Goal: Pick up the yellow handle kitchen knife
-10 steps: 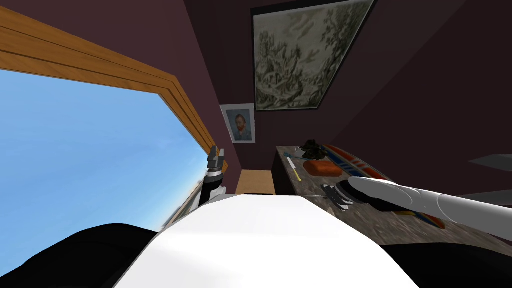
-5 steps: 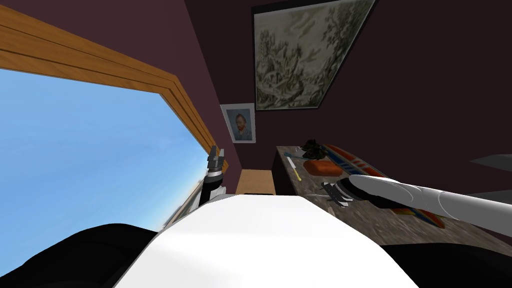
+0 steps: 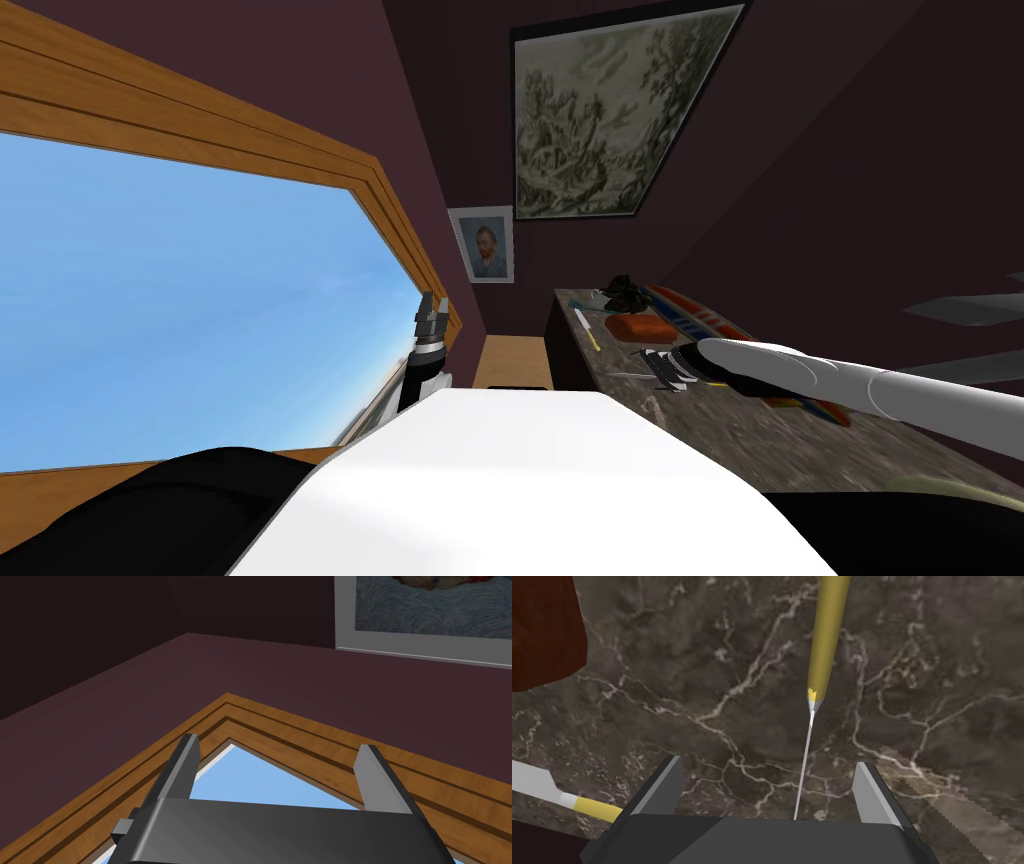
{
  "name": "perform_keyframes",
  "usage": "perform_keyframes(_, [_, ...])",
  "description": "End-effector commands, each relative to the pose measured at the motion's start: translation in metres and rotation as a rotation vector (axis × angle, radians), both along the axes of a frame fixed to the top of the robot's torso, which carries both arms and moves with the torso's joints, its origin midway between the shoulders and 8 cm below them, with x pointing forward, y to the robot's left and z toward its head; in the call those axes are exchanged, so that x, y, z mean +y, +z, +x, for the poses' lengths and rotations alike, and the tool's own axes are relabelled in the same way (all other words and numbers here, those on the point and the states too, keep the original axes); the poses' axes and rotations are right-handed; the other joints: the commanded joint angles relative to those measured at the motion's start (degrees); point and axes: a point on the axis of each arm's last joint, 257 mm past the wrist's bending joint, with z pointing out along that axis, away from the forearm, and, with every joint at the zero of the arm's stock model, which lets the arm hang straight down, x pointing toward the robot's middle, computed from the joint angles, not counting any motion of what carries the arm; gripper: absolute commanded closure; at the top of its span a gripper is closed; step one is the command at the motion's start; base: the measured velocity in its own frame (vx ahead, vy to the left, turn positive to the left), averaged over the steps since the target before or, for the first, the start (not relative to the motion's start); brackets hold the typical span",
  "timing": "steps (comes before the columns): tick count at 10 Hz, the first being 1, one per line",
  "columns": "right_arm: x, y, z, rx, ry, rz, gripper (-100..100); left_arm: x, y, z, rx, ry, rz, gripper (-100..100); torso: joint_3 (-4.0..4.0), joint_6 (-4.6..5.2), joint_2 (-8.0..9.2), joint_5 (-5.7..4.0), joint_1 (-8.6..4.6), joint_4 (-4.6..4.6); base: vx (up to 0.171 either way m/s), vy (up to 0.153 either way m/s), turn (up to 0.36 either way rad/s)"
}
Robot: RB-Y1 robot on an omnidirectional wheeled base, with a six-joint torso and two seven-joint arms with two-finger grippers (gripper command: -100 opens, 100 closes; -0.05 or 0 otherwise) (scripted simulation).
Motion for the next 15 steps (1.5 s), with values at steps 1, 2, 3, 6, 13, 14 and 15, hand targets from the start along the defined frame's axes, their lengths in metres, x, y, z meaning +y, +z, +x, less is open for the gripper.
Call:
perform_keyframes(1, [-0.008, 0.006, 0.013, -0.045, 0.01, -0.014, -100, 0.0, 0.0, 0.0, 0.0, 0.0, 0.0, 0, 0.0, 0.0, 0.0, 0.0, 0.0, 0.0, -0.072, 0.021, 0.011])
perform_keyframes(2, [-0.015, 0.012, 0.03, -0.103, 0.018, -0.029, -100, 0.0, 0.0, 0.0, 0.0, 0.0, 0.0, 0, -0.03, 0.0, -0.05, 0.0, -0.01, -0.01, -0.109, 0.019, 0.017])
perform_keyframes(3, [-0.019, 0.015, 0.039, -0.134, 0.022, -0.036, -100, 0.0, 0.0, 0.0, 0.0, 0.0, 0.0, 0, 0.01, -0.01, 0.03, -0.02, -0.03, 0.0, -0.118, 0.028, 0.024])
perform_keyframes(6, [-0.03, 0.024, 0.066, -0.232, 0.026, -0.06, -100, 0.0, 0.0, 0.0, 0.0, 0.0, 0.0, 0, 0.03, 0.0, 0.05, 0.0, 0.01, 0.01, -0.109, 0.023, 0.007])
perform_keyframes(13, [-0.054, 0.042, 0.115, -0.442, 0.005, -0.106, -100, 0.0, 0.0, 0.0, 0.0, 0.0, 0.0, 0, 0.0, 0.01, 0.0, -0.03, -0.12, 0.0, -0.083, 0.007, 0.01])
perform_keyframes(14, [-0.057, 0.044, 0.122, -0.475, -0.002, -0.112, -100, 0.0, 0.0, 0.0, 0.0, 0.0, 0.0, 0, 0.0, 0.01, 0.0, -0.04, -0.14, 0.0, -0.098, 0.007, 0.011])
perform_keyframes(15, [-0.061, 0.046, 0.127, -0.507, -0.011, -0.118, -100, 0.0, 0.0, 0.0, 0.0, 0.0, 0.0, 0, 0.01, 0.01, 0.01, -0.03, -0.1, 0.0, -0.092, 0.005, 0.013])
